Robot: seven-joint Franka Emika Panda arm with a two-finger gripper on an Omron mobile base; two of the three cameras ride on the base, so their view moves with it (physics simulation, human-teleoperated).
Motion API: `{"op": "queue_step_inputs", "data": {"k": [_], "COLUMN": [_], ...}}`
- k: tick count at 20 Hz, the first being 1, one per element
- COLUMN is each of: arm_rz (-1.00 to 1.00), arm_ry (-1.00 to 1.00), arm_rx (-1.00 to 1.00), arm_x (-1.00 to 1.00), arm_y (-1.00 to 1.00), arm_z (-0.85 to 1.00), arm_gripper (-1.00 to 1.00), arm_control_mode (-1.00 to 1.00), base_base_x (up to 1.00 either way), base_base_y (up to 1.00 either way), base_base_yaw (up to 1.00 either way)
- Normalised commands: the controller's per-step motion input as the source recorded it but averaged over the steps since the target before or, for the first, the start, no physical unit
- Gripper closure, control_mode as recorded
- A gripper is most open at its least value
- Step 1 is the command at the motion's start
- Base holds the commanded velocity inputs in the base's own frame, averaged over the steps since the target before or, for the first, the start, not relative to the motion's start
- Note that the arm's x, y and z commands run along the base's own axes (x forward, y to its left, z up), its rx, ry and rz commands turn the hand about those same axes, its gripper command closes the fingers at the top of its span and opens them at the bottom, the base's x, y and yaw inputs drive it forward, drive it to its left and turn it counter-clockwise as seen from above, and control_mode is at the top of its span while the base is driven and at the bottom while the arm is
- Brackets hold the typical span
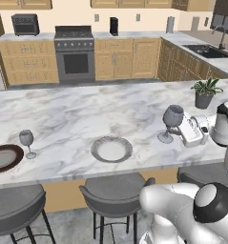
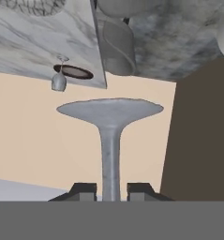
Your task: Retrieve the wine glasses from the counter and place one next to each plate.
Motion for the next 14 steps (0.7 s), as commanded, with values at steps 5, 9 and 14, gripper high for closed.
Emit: {"op": "queue_step_inputs", "data": {"k": [5,9,14], "arm_rz": [0.00,0.00,0.00], "arm_ry": [0.01,0.04,0.02], "arm_rx": [0.00,0.00,0.00], "arm_x": [0.22,0.25,0.28], "arm_y": [0.00,0.00,0.00], "arm_z": [-0.31,-0.33,-0.24], "arm_gripper": [1.00,1.00,1.00], "arm_control_mode": [-1.00,-1.00,-1.00], "base_base_x": [0.00,0.00,0.00], "base_base_y": [0.00,0.00,0.00], "base_base_yaw": [0.00,0.00,0.00]}}
